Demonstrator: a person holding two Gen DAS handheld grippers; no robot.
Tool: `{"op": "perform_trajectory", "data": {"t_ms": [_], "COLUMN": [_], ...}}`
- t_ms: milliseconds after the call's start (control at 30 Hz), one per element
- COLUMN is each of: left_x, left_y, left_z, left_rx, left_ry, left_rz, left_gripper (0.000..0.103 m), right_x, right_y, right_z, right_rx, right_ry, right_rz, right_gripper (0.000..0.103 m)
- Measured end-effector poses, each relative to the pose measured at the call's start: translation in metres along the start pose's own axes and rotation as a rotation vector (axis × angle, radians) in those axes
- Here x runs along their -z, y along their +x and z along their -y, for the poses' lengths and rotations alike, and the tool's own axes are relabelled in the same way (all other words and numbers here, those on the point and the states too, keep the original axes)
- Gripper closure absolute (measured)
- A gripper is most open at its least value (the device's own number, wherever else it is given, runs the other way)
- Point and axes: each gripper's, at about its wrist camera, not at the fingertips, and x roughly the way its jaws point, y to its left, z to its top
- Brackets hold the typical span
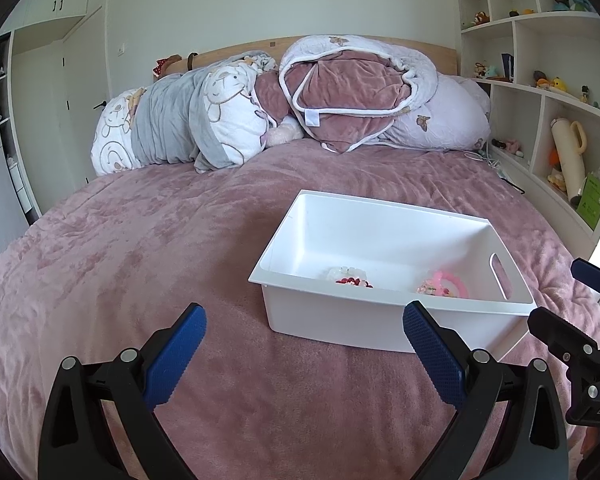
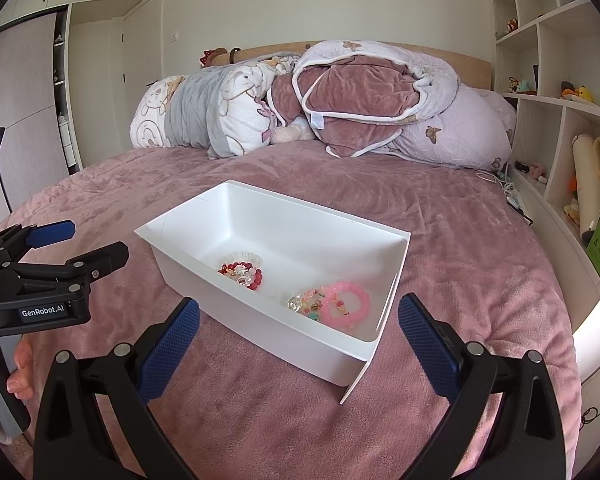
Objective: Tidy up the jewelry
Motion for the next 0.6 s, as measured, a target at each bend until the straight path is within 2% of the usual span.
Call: {"op": "perform_trajectory", "data": {"t_ms": [200,400,600], "left_x": [0.0011,0.0051,0.0047], "left_y": [-0.0002,-0.0054,-0.008], "left_z": [0.001,0.0023,0.0002], "left_rx": [-0.005,-0.029,-0.014], "left_ry": [0.009,0.051,0.059], "left_rz": [0.005,0.051,0.059], "left_gripper": [0.003,0.004,0.004], "right_x": [-0.0003,0.0027,0.0032], "right_y": [0.0003,0.0008,0.0006], "right_z": [0.0004,0.0004,0.0002], "right_rx": [0.0,0.004,0.004], "right_ry": [0.001,0.016,0.017], "right_rz": [-0.001,-0.005,-0.004], "right_gripper": [0.005,0.005,0.005]}}
